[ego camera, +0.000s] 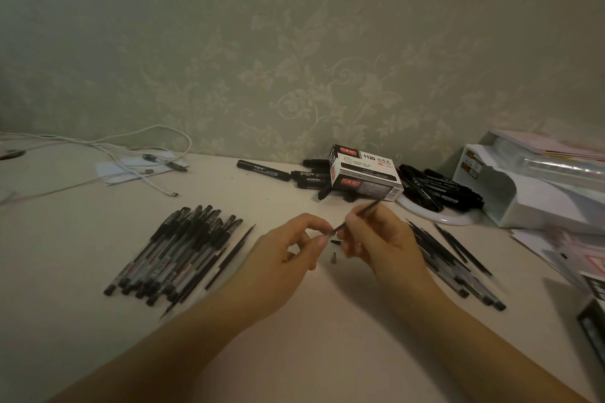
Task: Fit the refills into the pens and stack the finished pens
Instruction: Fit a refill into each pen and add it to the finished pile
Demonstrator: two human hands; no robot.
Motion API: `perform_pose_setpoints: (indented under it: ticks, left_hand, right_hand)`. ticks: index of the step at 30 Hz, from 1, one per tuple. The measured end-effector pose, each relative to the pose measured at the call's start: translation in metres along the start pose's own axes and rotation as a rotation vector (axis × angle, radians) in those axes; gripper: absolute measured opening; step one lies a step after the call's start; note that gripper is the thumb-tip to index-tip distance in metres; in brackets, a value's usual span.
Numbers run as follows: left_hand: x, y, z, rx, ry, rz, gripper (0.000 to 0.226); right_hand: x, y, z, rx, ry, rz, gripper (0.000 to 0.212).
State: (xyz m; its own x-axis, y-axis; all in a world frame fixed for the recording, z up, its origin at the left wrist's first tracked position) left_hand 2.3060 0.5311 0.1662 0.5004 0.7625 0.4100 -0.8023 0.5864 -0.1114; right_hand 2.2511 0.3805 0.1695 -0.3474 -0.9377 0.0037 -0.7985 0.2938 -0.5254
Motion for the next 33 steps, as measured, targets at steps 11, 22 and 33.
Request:
perform_pose_setpoints:
  ticks: [11, 22, 33]
  left_hand:
    - [0.003, -0.001, -0.001, 0.002, 0.007, 0.024, 0.011]
    - [0.014, -0.005, -0.009, 0.033, -0.135, 0.149, 0.017]
    - [0.014, -0.004, -0.011, 0.03, -0.261, 0.129, 0.016]
  right_hand:
    - [0.005, 0.0, -0.002, 0.064, 0.11, 0.065, 0.012]
    - [0.004, 0.002, 0.003, 0.181, 0.831, -0.211, 0.022]
    - [0.01, 0.001, 0.013, 0.076, 0.521, -0.105, 0.011]
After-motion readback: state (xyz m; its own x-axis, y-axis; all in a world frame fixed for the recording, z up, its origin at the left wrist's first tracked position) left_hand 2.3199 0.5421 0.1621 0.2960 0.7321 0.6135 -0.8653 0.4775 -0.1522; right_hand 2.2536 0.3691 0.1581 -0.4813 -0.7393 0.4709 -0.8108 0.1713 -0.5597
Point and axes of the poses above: each hand's wrist, its own y-axis away from the middle knuckle, its own x-axis out of the back of the hand, z = x × y, the point moved 5 cm from there along -y, towards the middle knuckle, and after that the axes turned 15 degrees about x, right-handed, at the moved point
